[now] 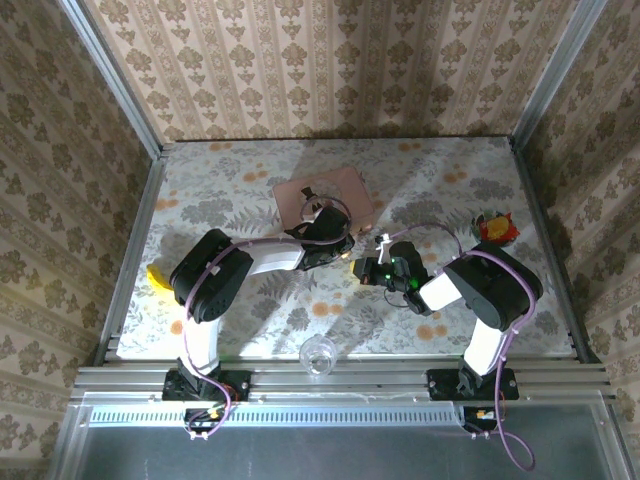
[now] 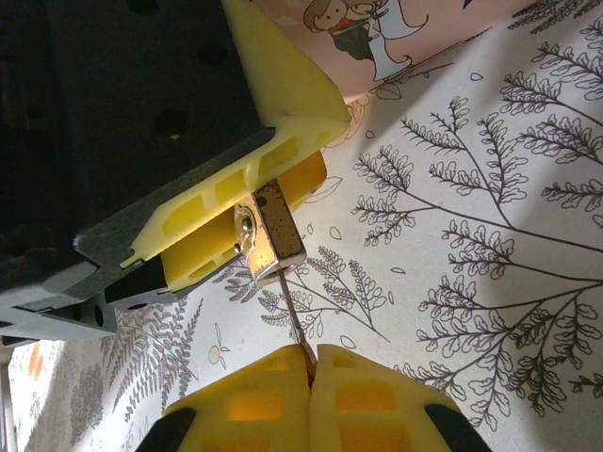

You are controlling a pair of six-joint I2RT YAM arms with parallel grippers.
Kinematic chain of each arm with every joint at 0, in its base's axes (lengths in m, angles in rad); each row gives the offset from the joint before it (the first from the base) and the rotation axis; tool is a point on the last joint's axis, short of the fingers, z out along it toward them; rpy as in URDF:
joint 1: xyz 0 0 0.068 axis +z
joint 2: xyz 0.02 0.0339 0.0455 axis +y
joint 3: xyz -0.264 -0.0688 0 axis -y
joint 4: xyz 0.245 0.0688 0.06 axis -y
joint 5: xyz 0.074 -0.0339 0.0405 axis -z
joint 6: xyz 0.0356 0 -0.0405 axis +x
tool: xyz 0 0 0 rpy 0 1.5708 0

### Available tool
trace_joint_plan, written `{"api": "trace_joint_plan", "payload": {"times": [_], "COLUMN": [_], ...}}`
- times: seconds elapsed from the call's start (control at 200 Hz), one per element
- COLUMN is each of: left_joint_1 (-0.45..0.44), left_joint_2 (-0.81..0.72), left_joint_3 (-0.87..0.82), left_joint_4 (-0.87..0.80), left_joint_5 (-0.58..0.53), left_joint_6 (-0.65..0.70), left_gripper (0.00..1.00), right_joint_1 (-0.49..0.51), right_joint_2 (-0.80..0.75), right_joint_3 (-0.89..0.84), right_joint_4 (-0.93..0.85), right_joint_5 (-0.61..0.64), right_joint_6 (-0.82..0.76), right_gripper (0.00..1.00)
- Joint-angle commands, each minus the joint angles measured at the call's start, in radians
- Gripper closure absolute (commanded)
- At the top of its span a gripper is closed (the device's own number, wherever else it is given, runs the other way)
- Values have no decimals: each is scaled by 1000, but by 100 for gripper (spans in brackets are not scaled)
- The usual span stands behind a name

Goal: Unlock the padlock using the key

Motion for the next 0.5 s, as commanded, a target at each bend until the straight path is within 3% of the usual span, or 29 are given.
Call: {"api": "trace_joint_plan", "payload": {"times": [0.0, 0.305, 0.495], "left_joint_1": [-36, -36, -42], "left_joint_2": [17, 8, 26], "left_joint_3": [-6, -30, -17], "left_joint_4": [-8, 22, 32], "left_joint_5": [180, 211, 217], "left_joint_6": [-68, -77, -90], "left_gripper": [100, 100, 100], "right_joint_1": [-19, -69, -62], "right_joint_2": [-11, -19, 13], "right_joint_3": [68, 88, 84], "right_joint_4": [185, 146, 182], "right_joint_5": [-38, -135, -117], "right_joint_6": [-51, -75, 28], "right_gripper": [100, 100, 100]}}
